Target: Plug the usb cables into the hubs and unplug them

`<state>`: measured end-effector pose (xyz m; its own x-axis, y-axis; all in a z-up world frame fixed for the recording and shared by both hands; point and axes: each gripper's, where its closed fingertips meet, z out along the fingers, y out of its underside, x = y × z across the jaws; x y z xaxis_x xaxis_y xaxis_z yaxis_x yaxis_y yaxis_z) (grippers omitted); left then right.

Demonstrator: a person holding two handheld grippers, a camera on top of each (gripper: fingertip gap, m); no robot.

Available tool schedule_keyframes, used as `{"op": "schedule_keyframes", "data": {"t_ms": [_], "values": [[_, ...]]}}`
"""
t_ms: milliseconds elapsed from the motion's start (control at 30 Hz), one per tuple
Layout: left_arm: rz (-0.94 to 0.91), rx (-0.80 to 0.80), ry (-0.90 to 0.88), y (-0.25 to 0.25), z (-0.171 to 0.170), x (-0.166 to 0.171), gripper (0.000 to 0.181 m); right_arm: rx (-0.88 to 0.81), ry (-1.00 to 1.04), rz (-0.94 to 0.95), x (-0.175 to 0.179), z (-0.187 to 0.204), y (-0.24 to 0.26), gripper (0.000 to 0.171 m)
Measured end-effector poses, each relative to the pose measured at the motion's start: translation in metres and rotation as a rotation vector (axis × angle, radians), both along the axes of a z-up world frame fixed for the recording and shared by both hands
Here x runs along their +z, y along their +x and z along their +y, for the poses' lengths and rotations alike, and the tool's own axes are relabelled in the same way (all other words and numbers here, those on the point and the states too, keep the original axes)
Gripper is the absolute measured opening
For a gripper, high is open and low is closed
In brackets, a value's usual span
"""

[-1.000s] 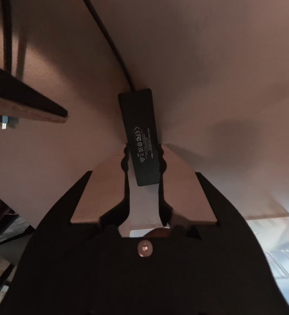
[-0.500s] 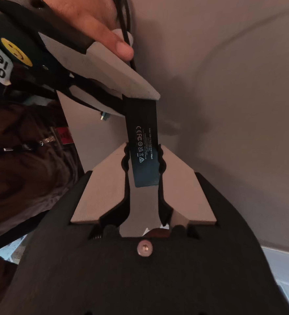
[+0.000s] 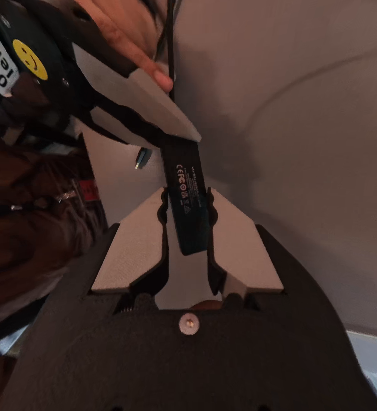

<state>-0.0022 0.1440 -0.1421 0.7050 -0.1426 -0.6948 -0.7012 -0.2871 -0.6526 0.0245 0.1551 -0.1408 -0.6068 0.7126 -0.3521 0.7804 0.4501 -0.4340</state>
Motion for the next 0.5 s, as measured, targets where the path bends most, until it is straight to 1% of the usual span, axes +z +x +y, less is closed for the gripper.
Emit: {"op": "schedule_keyframes", "data": {"t_ms": [33, 67, 167, 200, 267, 333, 400, 433, 500], "values": [[-0.053, 0.006, 0.009, -0.003, 0.0, 0.003, 0.012, -0.014, 0.017, 0.063, 0.008, 0.002, -0.005, 0.033], [-0.111, 0.009, 0.022, -0.004, -0.001, 0.008, 0.011, -0.014, 0.052, 0.122, 0.014, 0.004, -0.008, 0.034], [-0.245, 0.012, 0.034, -0.009, -0.004, 0.016, 0.01, 0.041, 0.178, 0.228, 0.022, 0.006, -0.005, 0.053], [-0.291, -0.005, 0.028, -0.007, -0.006, 0.017, 0.01, 0.062, 0.226, 0.263, 0.021, 0.006, -0.006, 0.053], [-0.384, -0.061, 0.002, 0.001, -0.009, 0.018, 0.01, 0.095, 0.304, 0.34, 0.021, 0.007, -0.011, 0.036], [-0.43, -0.079, -0.004, 0.001, -0.013, 0.02, 0.01, 0.114, 0.292, 0.365, 0.023, 0.002, -0.012, 0.019], [-0.482, -0.083, 0.037, -0.002, -0.016, 0.03, 0.016, 0.083, 0.188, 0.357, 0.03, -0.003, -0.012, 0.013], [-0.475, -0.053, 0.094, -0.009, -0.016, 0.039, 0.023, 0.037, 0.11, 0.321, 0.036, -0.003, -0.013, 0.01], [-0.368, 0.032, 0.201, -0.027, -0.02, 0.051, 0.037, -0.098, -0.001, 0.269, 0.045, 0.008, -0.021, 0.007]]}}
